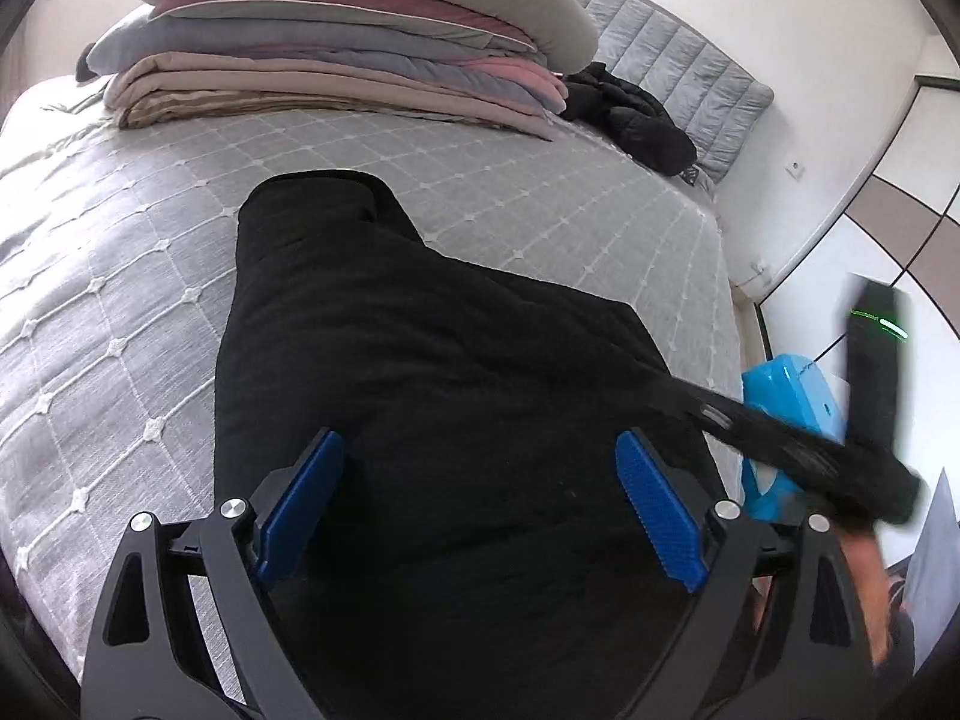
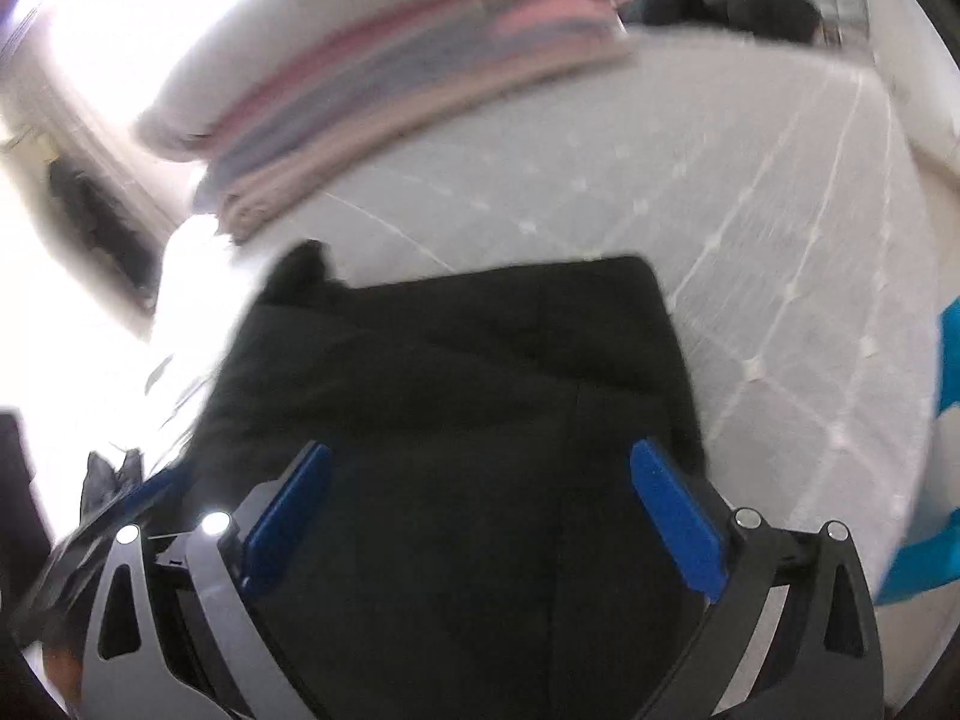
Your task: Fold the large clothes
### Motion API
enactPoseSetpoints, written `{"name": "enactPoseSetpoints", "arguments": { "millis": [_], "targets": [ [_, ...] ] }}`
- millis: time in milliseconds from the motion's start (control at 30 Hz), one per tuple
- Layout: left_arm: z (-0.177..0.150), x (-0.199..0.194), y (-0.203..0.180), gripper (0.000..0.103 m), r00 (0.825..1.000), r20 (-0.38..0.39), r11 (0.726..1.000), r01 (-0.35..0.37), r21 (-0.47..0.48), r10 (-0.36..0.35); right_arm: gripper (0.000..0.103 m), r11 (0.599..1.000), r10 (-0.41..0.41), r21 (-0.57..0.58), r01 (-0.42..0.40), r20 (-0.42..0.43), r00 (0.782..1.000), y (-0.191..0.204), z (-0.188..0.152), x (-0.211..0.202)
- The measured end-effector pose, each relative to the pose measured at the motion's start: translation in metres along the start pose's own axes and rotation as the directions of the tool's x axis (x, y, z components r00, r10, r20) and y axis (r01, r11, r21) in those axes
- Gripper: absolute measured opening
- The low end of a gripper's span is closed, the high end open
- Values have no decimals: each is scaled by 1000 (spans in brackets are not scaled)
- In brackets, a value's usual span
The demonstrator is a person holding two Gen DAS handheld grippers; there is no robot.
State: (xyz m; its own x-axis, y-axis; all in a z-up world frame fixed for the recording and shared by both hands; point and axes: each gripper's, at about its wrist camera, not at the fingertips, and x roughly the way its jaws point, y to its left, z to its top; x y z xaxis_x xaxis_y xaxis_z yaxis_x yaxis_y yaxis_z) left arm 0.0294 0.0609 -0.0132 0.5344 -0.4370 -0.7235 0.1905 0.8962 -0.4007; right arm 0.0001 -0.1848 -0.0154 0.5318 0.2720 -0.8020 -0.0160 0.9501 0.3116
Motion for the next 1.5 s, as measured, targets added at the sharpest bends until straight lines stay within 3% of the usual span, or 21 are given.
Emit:
{"name": "enactPoseSetpoints", "arguments": {
  "millis": [67, 133, 200, 267, 367, 633, 1500],
  "targets": [
    [1, 0, 0, 88, 1000, 3, 1000, -2, -1, 2, 96, 1000, -20, -14, 20, -6, 1000, 0, -22, -7],
    [-1, -1, -4, 88, 1000, 5, 1000, 2, 5, -2, 96, 998, -49, -30, 47, -78, 996, -7, -43, 16],
    [-7, -2, -10, 88, 1000, 14, 1000, 4, 15, -4, 97, 1000, -29, -2, 29, -61, 998, -18, -55, 30],
    [-12, 0, -17, 88, 998, 24, 997, -55, 57, 54, 97, 999, -34, -12, 34, -60, 998, -17, -49, 30],
    [-16, -1, -18, 88, 997, 41, 995, -72, 75, 69, 97, 1000, -22, -2, 22, -54, 998, -21, -50, 34],
    [-16, -6, -10, 88, 997, 61, 998, -38, 50, 35, 97, 999, 17, 33, -16, -42, 999, -24, -56, 28],
    [-18, -5, -12, 89, 998, 56, 998, -45, 52, 42, 97, 999, 30, 44, -28, -38, 999, -28, -56, 27]
  ]
}}
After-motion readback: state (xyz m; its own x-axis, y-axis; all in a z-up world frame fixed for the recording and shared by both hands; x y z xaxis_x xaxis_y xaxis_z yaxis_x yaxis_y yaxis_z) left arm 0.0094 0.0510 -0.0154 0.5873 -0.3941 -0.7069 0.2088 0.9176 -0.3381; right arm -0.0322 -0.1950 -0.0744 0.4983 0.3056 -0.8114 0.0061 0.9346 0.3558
